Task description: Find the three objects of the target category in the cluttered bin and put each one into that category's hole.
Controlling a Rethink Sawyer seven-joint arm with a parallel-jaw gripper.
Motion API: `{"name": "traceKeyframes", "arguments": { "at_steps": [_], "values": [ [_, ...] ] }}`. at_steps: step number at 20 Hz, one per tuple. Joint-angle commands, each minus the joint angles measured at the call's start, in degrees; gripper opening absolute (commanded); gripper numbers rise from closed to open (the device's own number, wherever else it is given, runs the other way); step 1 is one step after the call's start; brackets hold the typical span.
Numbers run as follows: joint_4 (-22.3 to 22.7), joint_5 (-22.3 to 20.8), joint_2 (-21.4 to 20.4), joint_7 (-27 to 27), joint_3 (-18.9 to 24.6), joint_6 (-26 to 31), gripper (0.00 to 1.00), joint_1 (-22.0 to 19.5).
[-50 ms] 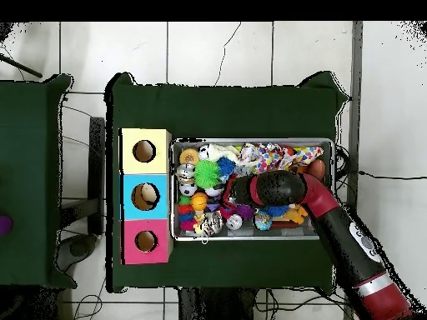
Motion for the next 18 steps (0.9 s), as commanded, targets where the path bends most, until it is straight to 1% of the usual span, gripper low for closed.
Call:
{"name": "traceKeyframes", "arguments": {
  "at_steps": [1, 5, 9, 12, 18],
  "values": [
    [-9.1, 0.8, -1.9, -18.2, -2.1, 8.3, 1.0, 0.3],
    [-7.5, 2.4, -3.5, -17.3, -1.5, 10.4, 1.0, -0.4],
    [-6.8, 2.1, -4.8, -17.4, -1.3, 11.0, 1.0, -0.4],
    [-5.8, 2.9, -6.1, -16.1, -0.8, 11.7, 1.0, -0.4],
    [-5.1, 4.3, -9.0, -13.9, 0.1, 13.2, 1.0, 0.8]
  ]
}}
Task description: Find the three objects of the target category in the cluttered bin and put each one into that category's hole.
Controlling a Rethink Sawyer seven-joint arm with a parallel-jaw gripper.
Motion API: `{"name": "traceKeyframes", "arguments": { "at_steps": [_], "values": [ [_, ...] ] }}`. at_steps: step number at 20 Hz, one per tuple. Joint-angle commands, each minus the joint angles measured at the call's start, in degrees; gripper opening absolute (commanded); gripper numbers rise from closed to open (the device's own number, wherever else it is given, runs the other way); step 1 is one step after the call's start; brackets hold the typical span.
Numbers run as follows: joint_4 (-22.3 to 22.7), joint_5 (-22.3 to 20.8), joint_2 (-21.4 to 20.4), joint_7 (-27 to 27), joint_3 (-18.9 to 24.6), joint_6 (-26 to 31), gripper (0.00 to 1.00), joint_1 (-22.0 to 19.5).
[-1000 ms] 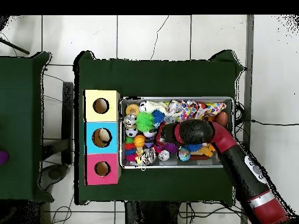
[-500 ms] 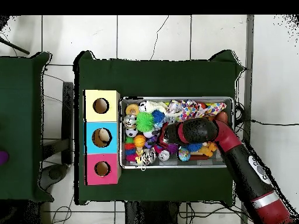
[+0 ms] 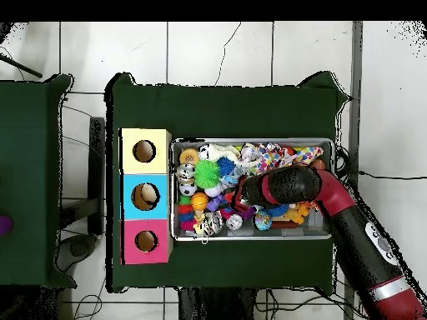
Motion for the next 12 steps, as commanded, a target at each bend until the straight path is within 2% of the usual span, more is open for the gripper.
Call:
{"name": "traceKeyframes", "arguments": {
  "at_steps": [1, 12],
  "values": [
    [-5.2, 1.8, -4.1, -13.0, 0.1, 7.0, 1.0, 1.2],
    [-9.9, 3.3, -4.8, -15.7, -0.4, 11.5, 1.0, 3.5]
  ]
}}
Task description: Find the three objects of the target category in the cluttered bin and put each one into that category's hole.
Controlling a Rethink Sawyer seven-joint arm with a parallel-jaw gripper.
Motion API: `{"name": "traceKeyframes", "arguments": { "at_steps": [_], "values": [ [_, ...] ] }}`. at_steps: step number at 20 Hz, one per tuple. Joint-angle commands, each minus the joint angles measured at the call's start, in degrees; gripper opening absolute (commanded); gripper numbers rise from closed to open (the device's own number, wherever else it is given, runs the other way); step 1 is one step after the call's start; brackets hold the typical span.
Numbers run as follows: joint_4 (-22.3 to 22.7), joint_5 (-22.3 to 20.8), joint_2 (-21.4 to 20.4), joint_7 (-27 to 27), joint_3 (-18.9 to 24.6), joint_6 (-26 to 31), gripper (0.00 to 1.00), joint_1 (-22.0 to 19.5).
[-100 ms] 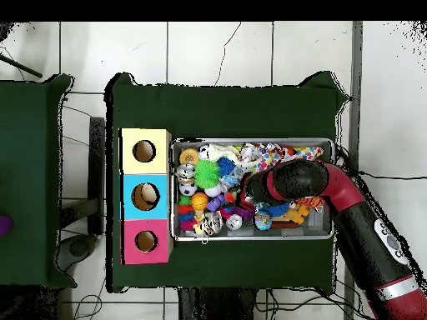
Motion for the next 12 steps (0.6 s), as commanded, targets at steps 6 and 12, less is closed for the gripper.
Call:
{"name": "traceKeyframes", "arguments": {
  "at_steps": [6, 12],
  "values": [
    [-12.6, 0.7, 0.0, -19.5, -1.1, 10.8, 1.0, 2.9],
    [-11.6, -0.6, 1.0, -21.2, -1.4, 9.2, 1.0, 1.3]
  ]
}}
